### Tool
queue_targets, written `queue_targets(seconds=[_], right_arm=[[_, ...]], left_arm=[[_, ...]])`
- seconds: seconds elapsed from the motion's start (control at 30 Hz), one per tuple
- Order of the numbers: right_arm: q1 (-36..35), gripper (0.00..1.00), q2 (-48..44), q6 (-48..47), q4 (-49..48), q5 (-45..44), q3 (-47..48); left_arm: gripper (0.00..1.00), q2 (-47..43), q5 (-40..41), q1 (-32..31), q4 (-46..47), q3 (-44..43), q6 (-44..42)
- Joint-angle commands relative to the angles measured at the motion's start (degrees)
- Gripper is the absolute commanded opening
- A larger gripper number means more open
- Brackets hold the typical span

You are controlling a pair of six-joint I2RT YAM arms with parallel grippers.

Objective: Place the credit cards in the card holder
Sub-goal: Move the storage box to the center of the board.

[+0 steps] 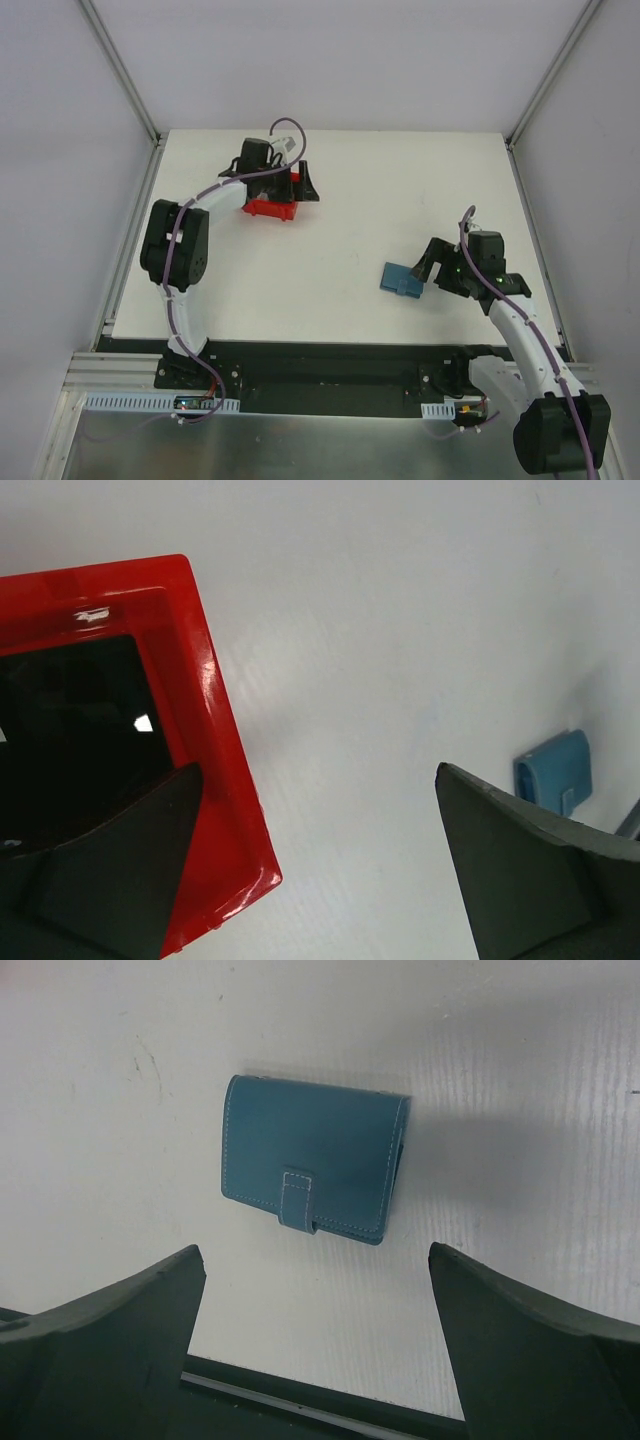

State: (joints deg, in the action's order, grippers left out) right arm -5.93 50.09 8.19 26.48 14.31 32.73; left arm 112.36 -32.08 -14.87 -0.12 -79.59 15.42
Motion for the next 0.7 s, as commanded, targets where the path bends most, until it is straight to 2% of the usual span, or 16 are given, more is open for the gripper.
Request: queue_targets(seconds=[0.0,0.33,0.53,0.67], right_arm=[[-0.2,0.96,-1.8,1.8,-0.9,1.2,-0.5],[-0.2,0.96,-3.5,4.3,-1.5,1.9,-1.1],[-0.4,0.98,-1.4,8.2,-5.1,4.9,0.2],[-1.4,0.97,1.4,11.3,-8.7,5.1,2.1]], left_arm=[[0.99,-3.0,-2.9,-5.8,-0.7,0.8,7.5],[0.99,-4.3,1.8,-15.6,3.4,-0.2,19.2],[0.99,-6.5,2.8,-18.1,3.4,-2.6,18.6],[0.99,-12.8,10.1,-17.9,0.9,0.0,14.3]])
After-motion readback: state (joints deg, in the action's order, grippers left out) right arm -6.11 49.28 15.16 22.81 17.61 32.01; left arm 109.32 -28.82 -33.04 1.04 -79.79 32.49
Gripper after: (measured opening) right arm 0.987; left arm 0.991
